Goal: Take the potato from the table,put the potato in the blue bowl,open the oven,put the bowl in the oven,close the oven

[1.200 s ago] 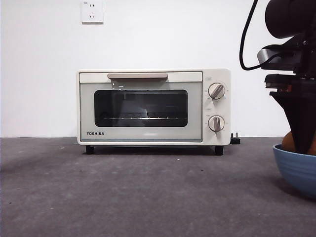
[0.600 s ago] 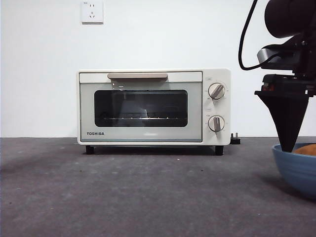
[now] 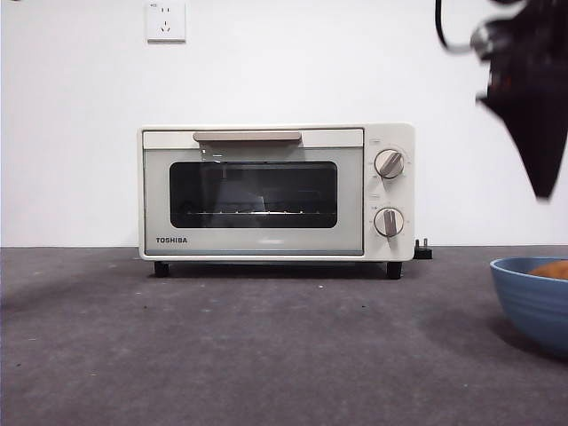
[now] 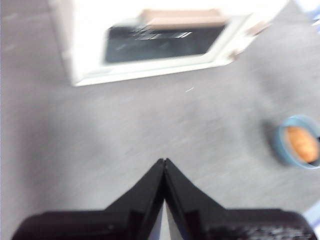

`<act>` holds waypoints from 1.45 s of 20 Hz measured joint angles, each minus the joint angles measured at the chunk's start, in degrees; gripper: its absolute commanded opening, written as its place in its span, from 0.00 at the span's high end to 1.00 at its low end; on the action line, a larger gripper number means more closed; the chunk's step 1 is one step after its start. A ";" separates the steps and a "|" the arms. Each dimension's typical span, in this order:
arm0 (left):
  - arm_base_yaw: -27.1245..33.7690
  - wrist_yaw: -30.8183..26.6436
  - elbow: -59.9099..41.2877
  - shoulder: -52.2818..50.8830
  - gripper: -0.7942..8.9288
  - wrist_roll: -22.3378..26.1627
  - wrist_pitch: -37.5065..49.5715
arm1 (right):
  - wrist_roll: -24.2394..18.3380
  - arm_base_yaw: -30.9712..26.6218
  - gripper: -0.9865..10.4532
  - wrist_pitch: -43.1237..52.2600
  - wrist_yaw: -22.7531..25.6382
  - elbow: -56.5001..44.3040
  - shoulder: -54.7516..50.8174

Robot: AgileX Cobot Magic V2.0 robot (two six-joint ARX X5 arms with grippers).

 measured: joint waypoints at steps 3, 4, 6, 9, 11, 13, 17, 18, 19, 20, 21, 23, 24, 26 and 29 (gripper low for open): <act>-1.73 0.61 0.00 5.09 0.92 -2.05 6.49 | 0.26 0.00 0.92 -1.31 -0.28 3.50 -5.60; -2.34 0.61 0.00 7.34 0.92 -2.75 9.88 | 0.46 0.00 0.92 -1.88 -0.28 4.24 -7.74; -3.43 0.61 1.18 12.31 0.92 -3.63 14.47 | 0.87 0.00 0.92 -1.88 -0.31 4.76 -11.85; -5.18 0.59 6.58 20.90 0.92 -4.20 14.80 | 2.34 0.00 0.92 -2.93 -0.31 4.92 -17.44; -6.64 0.55 12.04 26.82 0.92 -4.20 14.32 | 3.69 0.00 0.92 -4.09 -0.74 4.92 -20.46; -8.31 0.20 18.56 32.33 0.92 -3.91 12.85 | 4.81 0.00 0.92 -5.07 -2.43 4.92 -22.82; -10.99 0.09 29.73 41.57 0.92 -2.84 11.37 | 7.13 0.00 0.92 -5.25 -4.42 4.92 -25.81; -11.52 -0.02 31.41 43.32 0.92 -2.69 11.39 | 7.65 0.00 0.92 -5.27 -5.27 4.92 -26.21; -11.91 -0.66 32.28 44.52 0.92 -2.62 11.43 | 7.89 0.00 0.92 -5.27 -5.86 4.92 -26.36; -12.37 -2.12 32.96 45.77 0.92 -2.49 11.37 | 8.11 0.00 0.92 -5.29 -6.29 4.92 -26.38; -12.68 -3.67 33.35 46.73 0.92 -2.47 11.41 | 8.31 0.00 0.92 -5.31 -6.34 4.92 -26.34; -13.00 -5.09 33.55 48.30 0.92 -2.47 12.61 | 8.55 0.00 0.92 -5.64 -6.60 4.92 -26.29; -13.09 -5.46 33.79 48.50 0.92 -2.45 13.25 | 8.57 0.00 0.92 -6.01 -6.95 4.92 -26.29; -13.09 -5.60 33.79 48.63 0.92 -2.45 13.44 | 8.76 0.00 0.92 -6.19 -7.34 4.92 -26.29; -13.22 -6.34 33.86 48.65 0.92 -2.45 13.22 | 8.81 0.00 0.92 -6.36 -7.37 4.92 -26.29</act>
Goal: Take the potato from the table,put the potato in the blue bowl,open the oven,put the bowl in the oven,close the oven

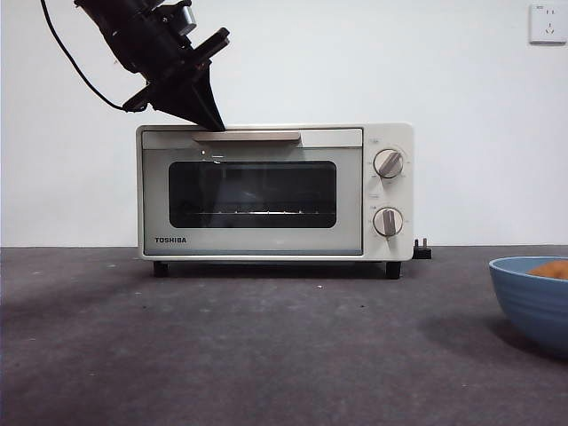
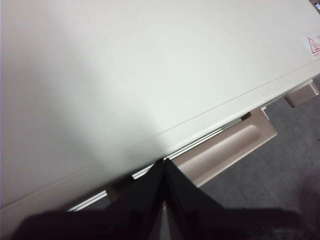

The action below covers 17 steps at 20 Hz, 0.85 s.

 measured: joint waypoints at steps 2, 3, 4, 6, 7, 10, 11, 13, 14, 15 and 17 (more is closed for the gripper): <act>-0.22 -0.48 0.24 0.00 0.92 0.44 -0.35 | 0.00 0.00 0.92 0.00 0.00 0.00 0.00; -0.35 -0.66 0.26 0.00 0.92 0.52 -0.48 | 0.00 0.00 0.92 0.07 0.00 0.00 0.00; -0.50 -0.81 0.33 0.00 0.92 0.63 -0.63 | 0.02 0.00 0.92 0.17 0.00 0.00 0.00; -0.87 -1.53 0.68 0.00 0.92 0.85 -1.81 | 0.20 0.00 0.92 0.09 -0.02 0.00 0.00; -1.25 -2.40 0.83 -0.02 0.92 0.98 -2.38 | 0.39 0.00 0.92 0.00 -0.02 0.00 -0.02; -2.32 -3.50 1.20 -0.13 0.92 1.49 -4.11 | 1.40 0.00 0.92 0.02 -0.04 0.00 -1.88; -2.67 -3.41 1.33 -0.20 0.92 1.51 -5.27 | 1.81 0.00 0.92 -0.02 -0.04 0.00 -3.04; -3.34 -4.28 1.42 -0.44 0.92 1.51 -7.26 | 2.84 0.00 0.92 -0.11 -0.04 0.00 -6.29; -3.80 -5.20 1.51 -0.61 0.92 1.55 -8.59 | 3.45 0.00 0.92 -0.39 -0.04 0.00 -7.89; -4.28 -6.19 1.55 -0.83 0.92 1.70 -10.32 | 3.82 0.00 0.92 -0.81 -0.04 0.00 -9.07; -5.14 -7.58 1.62 -1.14 0.92 2.14 -14.27 | 4.74 0.00 0.91 -1.90 -0.04 0.00 -11.69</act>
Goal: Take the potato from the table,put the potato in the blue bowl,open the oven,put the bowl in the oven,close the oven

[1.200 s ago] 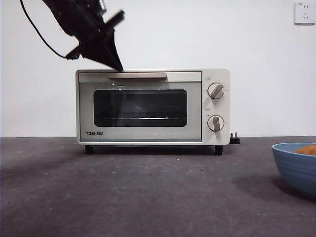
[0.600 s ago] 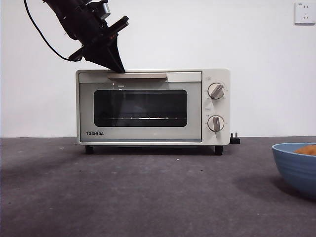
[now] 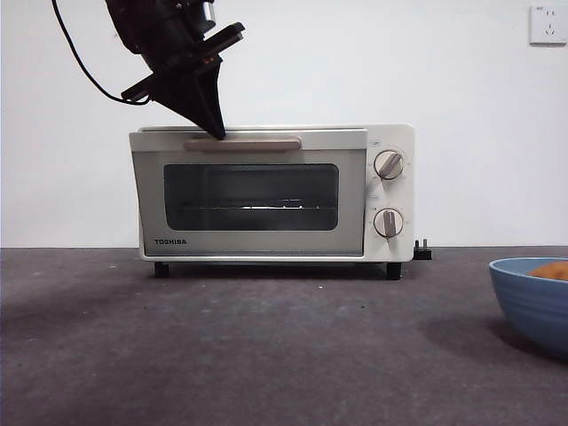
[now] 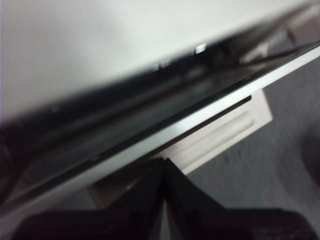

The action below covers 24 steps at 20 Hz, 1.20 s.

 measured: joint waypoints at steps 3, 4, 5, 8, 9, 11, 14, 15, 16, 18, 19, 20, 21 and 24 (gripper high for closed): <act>-1.03 -0.42 -0.15 0.02 0.92 0.37 -3.65 | 0.94 0.00 0.91 -0.31 -0.02 0.00 -2.97; -1.36 -1.03 -0.28 0.02 0.92 0.42 -4.76 | 1.18 0.00 0.91 -0.42 0.00 0.00 -3.80; -1.84 -1.92 -0.42 0.02 0.92 0.44 -5.66 | 1.42 0.00 0.91 -0.42 0.00 0.00 -4.42; -2.99 -2.97 -1.20 0.02 0.92 0.39 -6.58 | 1.46 0.00 0.91 -0.44 0.00 0.00 -5.38; -3.39 -2.93 -1.77 0.02 0.92 0.24 -6.58 | 1.49 0.00 0.91 -0.44 0.00 0.00 -5.40; -4.57 -2.89 -3.78 -0.02 0.92 0.11 -6.54 | 1.51 0.00 0.91 -0.44 -0.02 0.00 -5.40; -6.45 -3.56 -9.25 0.59 0.92 -0.42 -6.54 | 1.66 0.00 0.91 -0.44 -0.02 0.00 -5.40; -6.95 -4.02 -11.19 1.05 0.92 -0.70 -6.32 | 1.64 0.00 0.91 -0.44 0.00 0.00 -5.40; -7.32 -4.46 -13.20 1.38 0.92 -1.14 -5.49 | 1.66 0.00 0.91 -0.44 0.00 0.00 -5.40; -7.67 -4.74 -15.96 1.66 0.92 -1.86 -3.58 | 1.66 0.00 0.91 -0.44 0.00 0.00 -5.40; -7.76 -4.85 -16.96 1.66 0.92 -2.21 -2.82 | 1.66 0.00 0.91 -0.44 0.00 0.00 -5.40; -7.76 -4.90 -17.70 1.66 0.92 -2.32 -2.27 | 1.66 0.00 0.91 -0.44 0.02 0.00 -5.40; -7.76 -5.38 -18.58 1.66 0.92 -2.43 -1.64 | 1.66 0.00 0.91 -0.44 0.02 0.00 -5.40; -7.19 -9.20 -19.34 1.88 0.92 -2.43 4.37 | 1.66 0.00 0.91 -0.44 0.02 0.00 -5.40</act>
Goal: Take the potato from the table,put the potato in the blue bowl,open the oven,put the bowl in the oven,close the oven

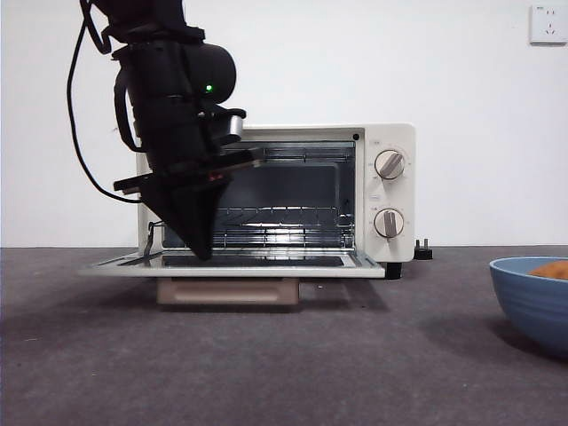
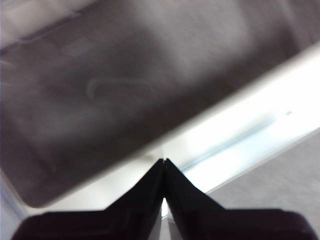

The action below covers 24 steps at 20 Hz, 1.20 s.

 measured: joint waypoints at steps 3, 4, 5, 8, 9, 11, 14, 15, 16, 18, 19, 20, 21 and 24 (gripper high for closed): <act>0.13 -0.15 -1.18 0.00 0.92 -0.02 0.59 | 0.00 0.00 0.91 0.00 0.02 0.00 0.00; 0.13 -0.20 -1.18 0.00 0.92 0.00 0.66 | 0.00 0.00 0.91 0.00 0.02 0.00 0.00; 0.13 -0.20 -1.18 -0.22 0.92 0.00 0.61 | 0.00 0.00 0.91 0.00 0.02 0.00 0.00; -0.11 0.28 -1.92 -2.21 0.92 0.04 -0.13 | 0.13 0.00 0.91 0.00 0.00 0.00 0.00; -0.39 0.33 -2.21 -4.04 0.92 0.04 -0.59 | 0.35 0.00 0.91 0.00 -0.20 0.00 0.11; -0.61 0.57 -2.27 -9.53 0.92 0.04 -0.96 | 0.72 0.00 0.91 -0.02 -1.09 0.00 0.90; -0.79 1.01 -2.21 -19.87 0.92 0.07 -2.58 | 1.95 0.00 0.91 -0.02 -1.14 -0.04 3.93; -0.79 1.01 -2.21 -23.15 0.92 0.07 -3.28 | 2.62 0.00 0.91 -0.02 -1.14 -0.59 4.85; -0.79 0.98 -2.21 -26.29 0.92 0.09 -4.07 | 3.65 0.00 0.91 -0.02 -1.18 -2.29 5.27; -0.79 0.98 -2.21 -32.63 0.92 0.09 -5.51 | 6.49 0.00 0.91 -0.02 -1.16 -7.78 5.42; -0.79 1.01 -2.21 -35.87 0.92 0.09 -5.86 | 8.04 0.00 0.91 -0.02 -1.09 -11.08 5.42; -0.79 1.01 -2.21 -39.08 0.92 0.09 -5.97 | 9.73 0.00 0.91 0.00 -1.07 -14.43 5.42; -0.79 1.01 -2.23 -42.14 0.92 0.09 -5.97 | 11.63 0.00 0.91 0.28 -1.09 -17.75 5.51; -0.79 0.94 -2.21 -49.96 0.92 0.09 -6.10 | 17.53 0.00 0.91 7.04 -1.77 -25.62 5.70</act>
